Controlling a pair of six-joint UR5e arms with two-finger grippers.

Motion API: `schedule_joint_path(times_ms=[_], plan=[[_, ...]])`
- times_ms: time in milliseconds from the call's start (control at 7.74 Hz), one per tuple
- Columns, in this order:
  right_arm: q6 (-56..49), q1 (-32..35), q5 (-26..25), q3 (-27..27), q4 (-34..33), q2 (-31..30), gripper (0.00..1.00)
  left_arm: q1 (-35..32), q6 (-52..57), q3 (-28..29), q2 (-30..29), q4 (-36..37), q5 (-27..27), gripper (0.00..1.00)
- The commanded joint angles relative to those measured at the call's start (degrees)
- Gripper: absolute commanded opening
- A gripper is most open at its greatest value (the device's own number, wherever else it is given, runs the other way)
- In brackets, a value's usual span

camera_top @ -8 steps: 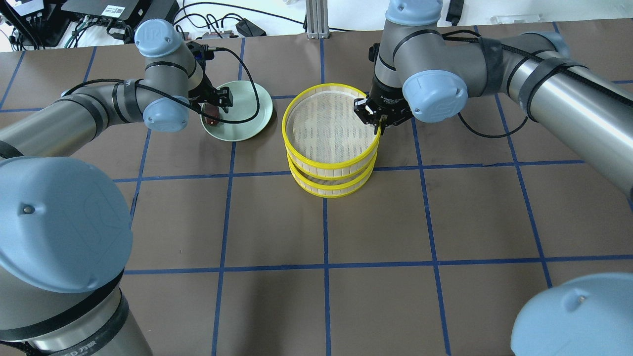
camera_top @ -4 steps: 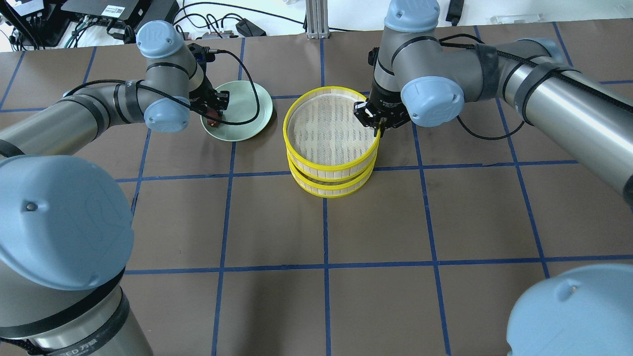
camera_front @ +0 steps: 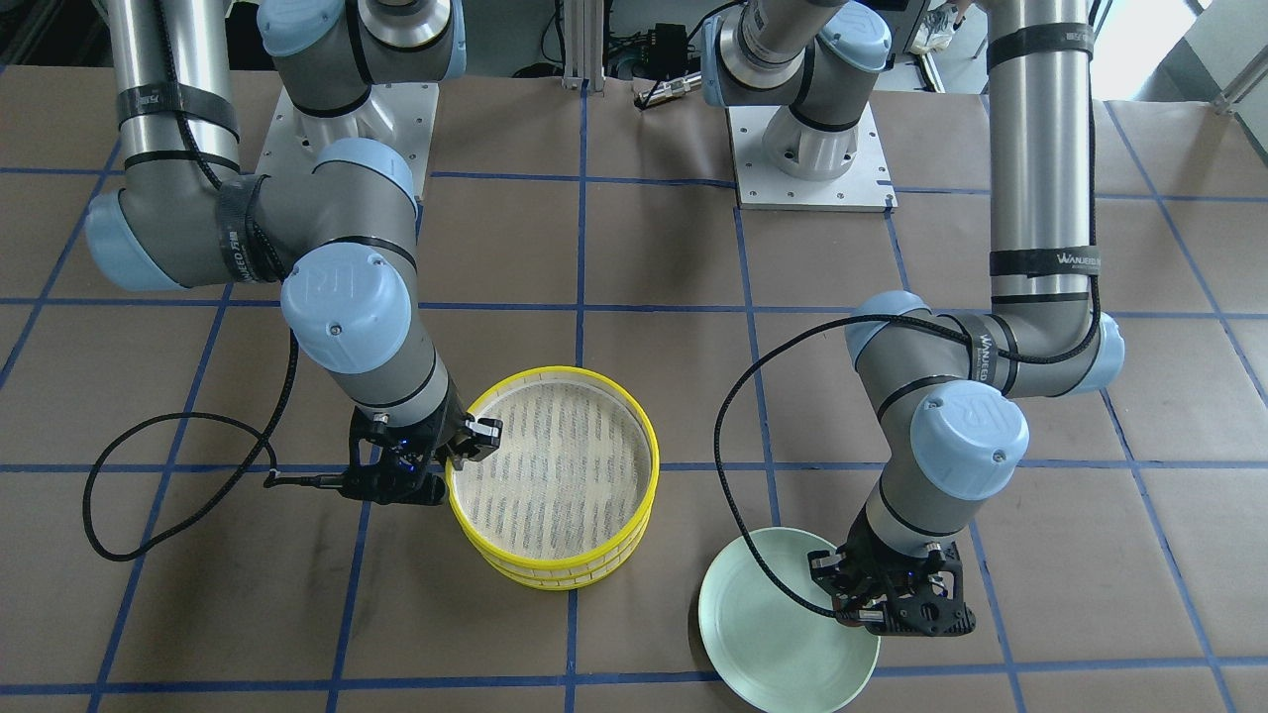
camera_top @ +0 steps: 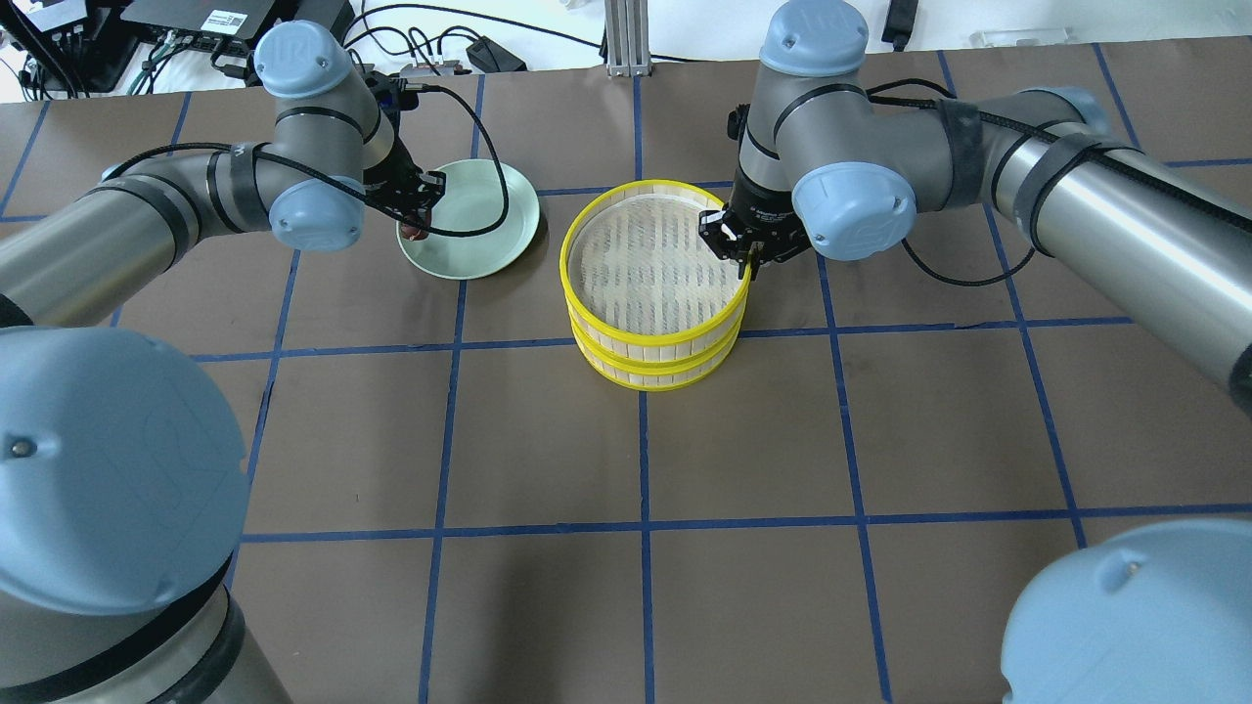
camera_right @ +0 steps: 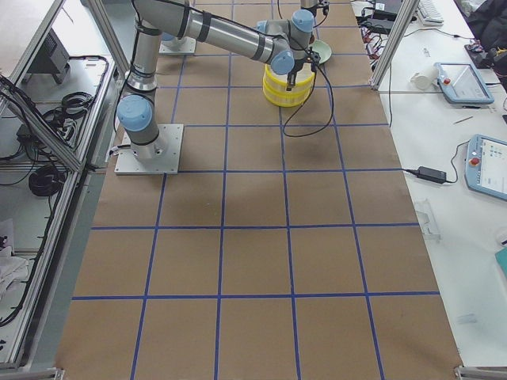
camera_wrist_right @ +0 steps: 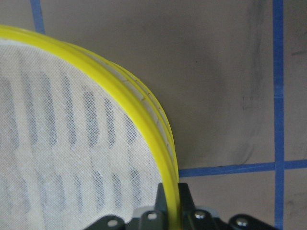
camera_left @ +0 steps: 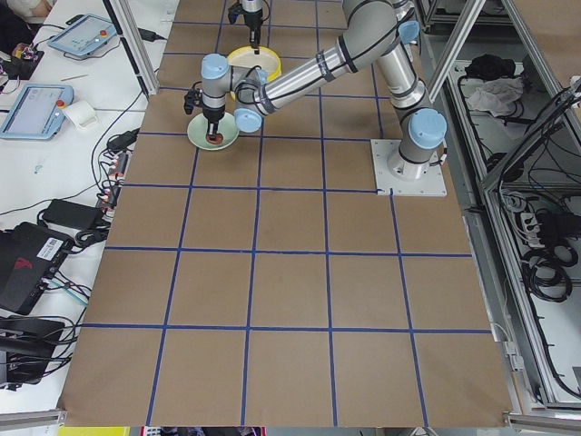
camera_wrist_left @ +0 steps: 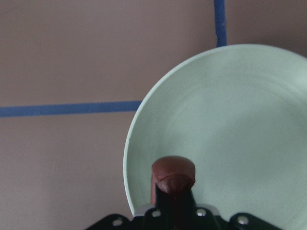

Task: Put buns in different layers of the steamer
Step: 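Grasp the brown chocolate bun with left gripper while right releases the tier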

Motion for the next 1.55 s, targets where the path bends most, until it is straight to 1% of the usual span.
schedule_joint_path(times_ms=[0, 517, 646, 776, 905, 1034, 1163, 1293, 1422], plan=[[0.12, 0.00, 0.18, 0.14, 0.12, -0.03, 0.00, -0.05, -0.67, -0.09, 5.55, -8.08, 0.07, 0.00], [0.04, 0.00, 0.18, 0.14, 0.30, -0.03, 0.00, -0.05, -0.76, -0.18, 7.59, -10.12, 0.07, 0.00], [0.12, 0.00, 0.35, 0.14, 0.30, -0.03, 0.06, -0.05, -0.76, -0.18, 7.59, -10.12, 0.07, 0.00], [0.21, 0.00, 0.27, 0.14, 0.30, -0.03, 0.22, -0.05, -0.76, -0.18, 7.59, -10.12, 0.07, 0.00], [0.21, 0.00, 0.18, 0.14, 0.30, 0.06, 0.43, -0.05, -0.76, -0.18, 7.59, -10.12, 0.07, 0.00], [0.21, 0.00, -0.17, 0.23, 0.21, 0.06, 0.58, -0.05, -0.76, -0.18, 7.50, -10.12, 0.07, 0.00], [0.21, 0.00, -0.35, 0.23, 0.30, 0.06, 0.69, -0.05, -0.76, -0.18, 7.50, -10.03, 0.07, 0.00], [0.13, 0.00, -0.17, 0.14, 0.04, -0.03, 0.89, -0.05, -0.85, -0.18, 7.50, -10.12, 0.07, 0.00], [-0.31, -0.26, -0.08, -0.56, 0.12, -0.38, 1.00, -0.05, -1.90, -0.18, 7.50, -10.12, -0.11, 0.00]])
